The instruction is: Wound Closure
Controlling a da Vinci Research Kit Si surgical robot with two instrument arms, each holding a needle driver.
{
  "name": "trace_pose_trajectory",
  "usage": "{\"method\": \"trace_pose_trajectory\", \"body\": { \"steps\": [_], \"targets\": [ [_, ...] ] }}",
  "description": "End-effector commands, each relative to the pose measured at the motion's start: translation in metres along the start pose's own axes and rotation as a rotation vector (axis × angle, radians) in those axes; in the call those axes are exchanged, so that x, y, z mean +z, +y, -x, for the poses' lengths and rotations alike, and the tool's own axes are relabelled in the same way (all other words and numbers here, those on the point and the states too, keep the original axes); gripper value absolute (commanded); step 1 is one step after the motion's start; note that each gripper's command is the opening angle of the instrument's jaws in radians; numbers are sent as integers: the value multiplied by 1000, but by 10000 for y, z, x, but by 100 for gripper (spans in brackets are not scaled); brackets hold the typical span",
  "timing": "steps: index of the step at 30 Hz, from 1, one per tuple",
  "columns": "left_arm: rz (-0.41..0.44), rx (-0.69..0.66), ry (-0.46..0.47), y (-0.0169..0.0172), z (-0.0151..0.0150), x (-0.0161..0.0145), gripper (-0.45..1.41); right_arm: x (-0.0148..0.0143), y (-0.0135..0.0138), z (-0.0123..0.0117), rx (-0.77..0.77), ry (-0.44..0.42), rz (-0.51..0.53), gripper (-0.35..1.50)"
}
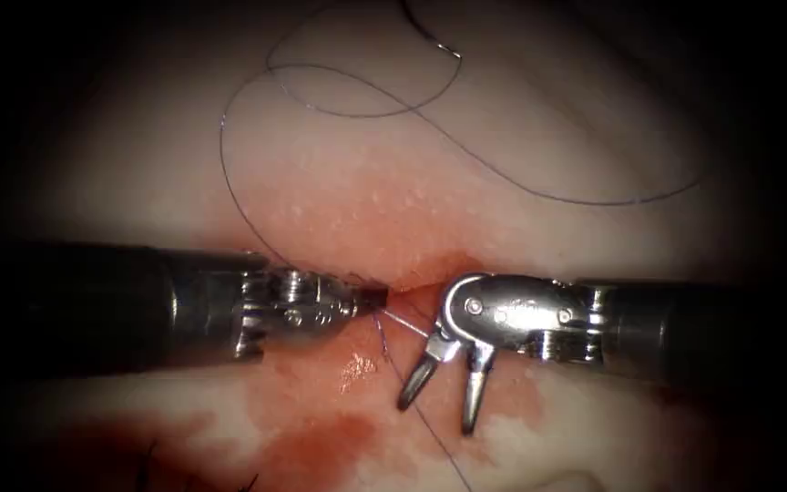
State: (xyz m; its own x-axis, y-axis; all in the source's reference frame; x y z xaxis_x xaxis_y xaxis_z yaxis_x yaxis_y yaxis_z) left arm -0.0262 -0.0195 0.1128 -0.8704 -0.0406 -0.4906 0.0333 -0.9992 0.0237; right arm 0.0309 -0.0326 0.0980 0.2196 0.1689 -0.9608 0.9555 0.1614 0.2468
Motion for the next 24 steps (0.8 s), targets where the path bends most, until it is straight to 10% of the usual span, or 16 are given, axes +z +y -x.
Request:
{"method": "trace_pose_trajectory", "body": {
  "steps": [1,24],
  "targets": [
    [-3,2,-3,0,-2,7,-45,1,6,3,-10,-16,-12,46],
    [3,18,-12,21,10,2,-45,46,26,45,-112,-211,-13,51]
  ]
}}
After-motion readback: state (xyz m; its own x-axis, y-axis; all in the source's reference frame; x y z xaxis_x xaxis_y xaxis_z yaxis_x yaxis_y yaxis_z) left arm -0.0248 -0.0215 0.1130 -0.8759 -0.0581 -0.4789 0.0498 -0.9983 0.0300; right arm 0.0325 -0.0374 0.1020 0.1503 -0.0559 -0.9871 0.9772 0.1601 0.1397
